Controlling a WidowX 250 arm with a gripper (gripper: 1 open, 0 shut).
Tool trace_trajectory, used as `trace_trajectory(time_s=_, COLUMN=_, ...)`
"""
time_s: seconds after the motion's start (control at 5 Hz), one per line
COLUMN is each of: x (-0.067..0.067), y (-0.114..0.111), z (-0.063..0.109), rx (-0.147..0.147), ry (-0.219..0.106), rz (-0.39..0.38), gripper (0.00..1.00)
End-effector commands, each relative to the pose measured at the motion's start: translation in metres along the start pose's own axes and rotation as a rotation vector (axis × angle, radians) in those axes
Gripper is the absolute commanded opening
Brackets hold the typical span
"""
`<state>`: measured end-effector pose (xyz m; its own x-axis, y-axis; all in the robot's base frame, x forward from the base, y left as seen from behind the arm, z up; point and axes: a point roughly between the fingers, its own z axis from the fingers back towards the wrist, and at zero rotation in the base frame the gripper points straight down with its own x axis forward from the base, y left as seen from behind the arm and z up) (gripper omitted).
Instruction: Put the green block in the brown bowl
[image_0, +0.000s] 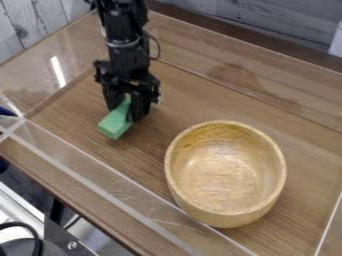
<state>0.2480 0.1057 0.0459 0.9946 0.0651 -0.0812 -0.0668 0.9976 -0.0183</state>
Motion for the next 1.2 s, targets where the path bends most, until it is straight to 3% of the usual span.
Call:
trace_trajectory(time_s=0.0, x=0.014, y=-0.008, z=0.05, rx=0.024, ry=-0.112, rz=0.008, gripper=0.0)
trace_trajectory(time_s=0.4, x=0.004, y=-0.04, z=0.064, rx=-0.012, ry=-0.115, rz=-0.042, gripper=0.0)
trace_trajectory(time_s=0.6, x=-0.001, y=-0.068, z=0.068, rx=-0.028, ry=-0.114, rz=-0.091, gripper=0.0)
trace_trajectory(time_s=1.0, x=-0.006, y=-0.134, z=0.058, rx=-0.044, ry=-0.102, rz=-0.189, gripper=0.0)
